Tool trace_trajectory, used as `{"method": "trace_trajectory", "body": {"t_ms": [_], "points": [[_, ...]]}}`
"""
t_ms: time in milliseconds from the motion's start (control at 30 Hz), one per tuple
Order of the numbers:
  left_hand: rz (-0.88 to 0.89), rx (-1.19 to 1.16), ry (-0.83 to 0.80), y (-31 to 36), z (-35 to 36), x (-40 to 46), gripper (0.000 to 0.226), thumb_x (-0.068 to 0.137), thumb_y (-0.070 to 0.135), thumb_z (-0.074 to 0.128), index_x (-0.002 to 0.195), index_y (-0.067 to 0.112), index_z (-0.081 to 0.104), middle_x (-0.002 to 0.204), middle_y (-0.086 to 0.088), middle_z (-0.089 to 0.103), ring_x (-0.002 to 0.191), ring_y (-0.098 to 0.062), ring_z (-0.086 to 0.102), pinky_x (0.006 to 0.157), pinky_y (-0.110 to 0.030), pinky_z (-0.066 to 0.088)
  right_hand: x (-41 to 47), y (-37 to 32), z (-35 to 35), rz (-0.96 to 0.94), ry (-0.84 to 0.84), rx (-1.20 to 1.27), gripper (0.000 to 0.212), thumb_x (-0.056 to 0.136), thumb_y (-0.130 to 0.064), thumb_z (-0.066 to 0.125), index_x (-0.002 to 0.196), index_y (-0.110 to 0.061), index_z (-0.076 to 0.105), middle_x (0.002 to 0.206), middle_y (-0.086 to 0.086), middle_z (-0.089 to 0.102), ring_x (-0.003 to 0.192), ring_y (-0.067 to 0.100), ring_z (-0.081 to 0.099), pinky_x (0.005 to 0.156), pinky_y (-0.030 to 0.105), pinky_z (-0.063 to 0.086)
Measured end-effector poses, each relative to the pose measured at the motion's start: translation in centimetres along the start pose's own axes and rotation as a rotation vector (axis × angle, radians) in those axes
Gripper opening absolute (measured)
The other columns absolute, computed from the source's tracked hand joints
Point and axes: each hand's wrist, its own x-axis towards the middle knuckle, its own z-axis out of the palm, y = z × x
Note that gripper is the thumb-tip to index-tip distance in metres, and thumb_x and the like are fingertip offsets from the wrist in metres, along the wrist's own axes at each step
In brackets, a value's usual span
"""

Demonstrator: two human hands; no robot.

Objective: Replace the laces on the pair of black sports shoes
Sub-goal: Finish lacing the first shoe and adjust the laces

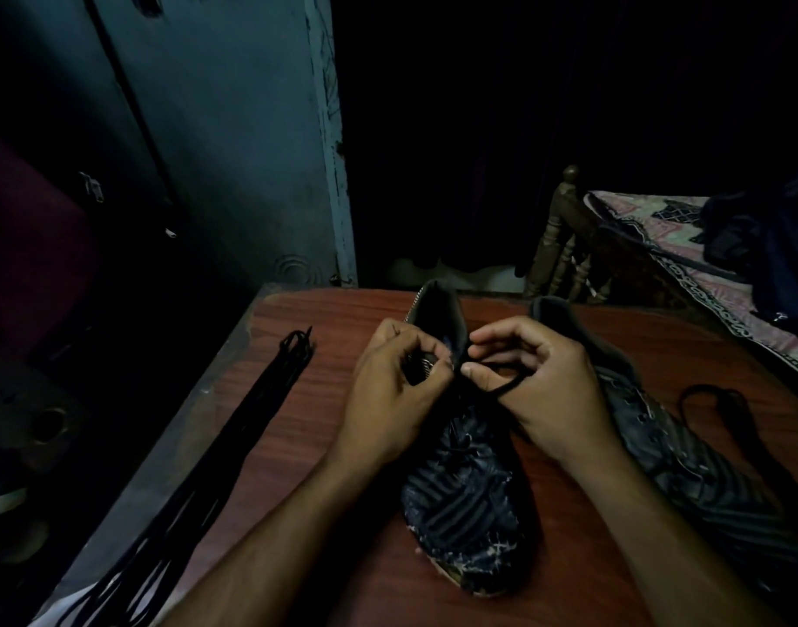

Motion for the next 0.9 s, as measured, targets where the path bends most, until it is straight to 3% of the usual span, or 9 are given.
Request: {"method": "trace_trajectory", "body": {"t_ms": [167, 333, 433, 500, 600, 667, 733, 833, 900], "points": [[-0.019, -0.010, 0.078, -0.3, -0.3, 0.1, 0.019, 0.095, 0.013, 0.066, 0.082, 0.028, 0.064, 0.089, 0.009, 0.063, 0.077, -0.007, 0.059, 0.067, -0.021, 0.044, -0.1, 0.0, 0.2, -0.049, -0.028, -0.028, 0.023, 0.079, -0.008, 0.083, 0.093, -0.020, 0.071, 0.087, -0.007, 0.071, 0.084, 0.004, 0.069, 0.073, 0.020, 0.057], [-0.258, -0.584, 0.254, 0.4, -2.8, 2.1, 0.025, 0.108, 0.017, 0.046, 0.084, 0.022, 0.052, 0.095, -0.001, 0.076, 0.089, -0.017, 0.071, 0.074, -0.031, 0.053, -0.2, 0.3, 0.4, -0.150, -0.019, -0.090, 0.020, 0.081, -0.008, 0.082, 0.092, -0.021, 0.072, 0.096, -0.005, 0.064, 0.082, 0.012, 0.067, 0.073, 0.022, 0.058], [-0.355, -0.815, 0.375, 0.4, -5.2, 3.1, 0.021, 0.107, 0.016, 0.041, 0.088, 0.022, 0.048, 0.074, -0.003, 0.068, 0.079, -0.023, 0.074, 0.075, -0.037, 0.059, -0.2, 0.4, 0.3, -0.260, -0.028, -0.230, 0.021, 0.081, -0.012, 0.082, 0.096, -0.023, 0.073, 0.102, -0.007, 0.059, 0.087, 0.010, 0.063, 0.077, 0.013, 0.049], [-0.367, -0.789, 0.443, -0.7, -6.2, 3.6, 0.018, 0.106, 0.017, 0.043, 0.090, 0.022, 0.048, 0.062, 0.004, 0.052, 0.052, -0.014, 0.055, 0.056, -0.030, 0.052, -0.2, 0.5, 0.4, -0.282, -0.049, -0.287, 0.025, 0.082, -0.013, 0.080, 0.102, -0.025, 0.072, 0.105, -0.008, 0.055, 0.090, 0.009, 0.060, 0.079, 0.011, 0.046], [-0.241, -0.361, 0.500, -3.0, -7.7, 3.8, 0.009, 0.103, 0.028, 0.054, 0.094, 0.026, 0.053, 0.071, 0.008, 0.053, 0.057, -0.012, 0.047, 0.060, -0.041, 0.051, -0.3, 0.6, 0.4, -0.277, -0.084, -0.302, 0.032, 0.082, -0.012, 0.078, 0.110, -0.026, 0.070, 0.108, -0.010, 0.050, 0.092, 0.009, 0.057, 0.082, 0.010, 0.044], [-0.044, -0.016, 0.423, -3.8, -8.6, 3.6, 0.009, 0.098, 0.035, 0.067, 0.097, 0.027, 0.063, 0.083, 0.009, 0.063, 0.072, -0.011, 0.058, 0.071, -0.045, 0.056, -0.3, 0.7, 0.4, -0.272, -0.103, -0.326, 0.031, 0.083, -0.014, 0.077, 0.110, -0.027, 0.070, 0.109, -0.011, 0.047, 0.096, 0.007, 0.055, 0.083, 0.007, 0.040], [0.091, 0.121, 0.143, -3.6, -8.7, 3.1, 0.019, 0.088, 0.047, 0.075, 0.097, 0.030, 0.076, 0.085, 0.009, 0.069, 0.076, -0.010, 0.063, 0.069, -0.037, 0.053, -0.3, 0.7, 0.3, -0.265, -0.110, -0.344, 0.028, 0.084, -0.015, 0.077, 0.108, -0.027, 0.071, 0.110, -0.011, 0.045, 0.103, 0.002, 0.052, 0.086, 0.004, 0.037], [0.104, 0.346, -0.288, -3.2, -8.5, 2.8, 0.027, 0.074, 0.064, 0.072, 0.092, 0.045, 0.079, 0.085, 0.014, 0.065, 0.080, -0.010, 0.063, 0.067, -0.037, 0.051, -0.3, 0.7, 0.3, -0.273, -0.097, -0.372, 0.023, 0.084, -0.017, 0.077, 0.104, -0.026, 0.072, 0.110, -0.009, 0.045, 0.110, -0.002, 0.049, 0.088, 0.002, 0.034], [0.070, 0.326, -0.331, -3.3, -8.7, 2.9, 0.020, 0.078, 0.061, 0.072, 0.087, 0.044, 0.078, 0.086, 0.013, 0.066, 0.080, -0.013, 0.065, 0.071, -0.043, 0.054, -0.3, 0.5, 0.4, -0.274, -0.079, -0.372, 0.019, 0.084, -0.017, 0.077, 0.100, -0.026, 0.071, 0.109, -0.011, 0.046, 0.107, -0.003, 0.050, 0.086, 0.001, 0.035]]}}
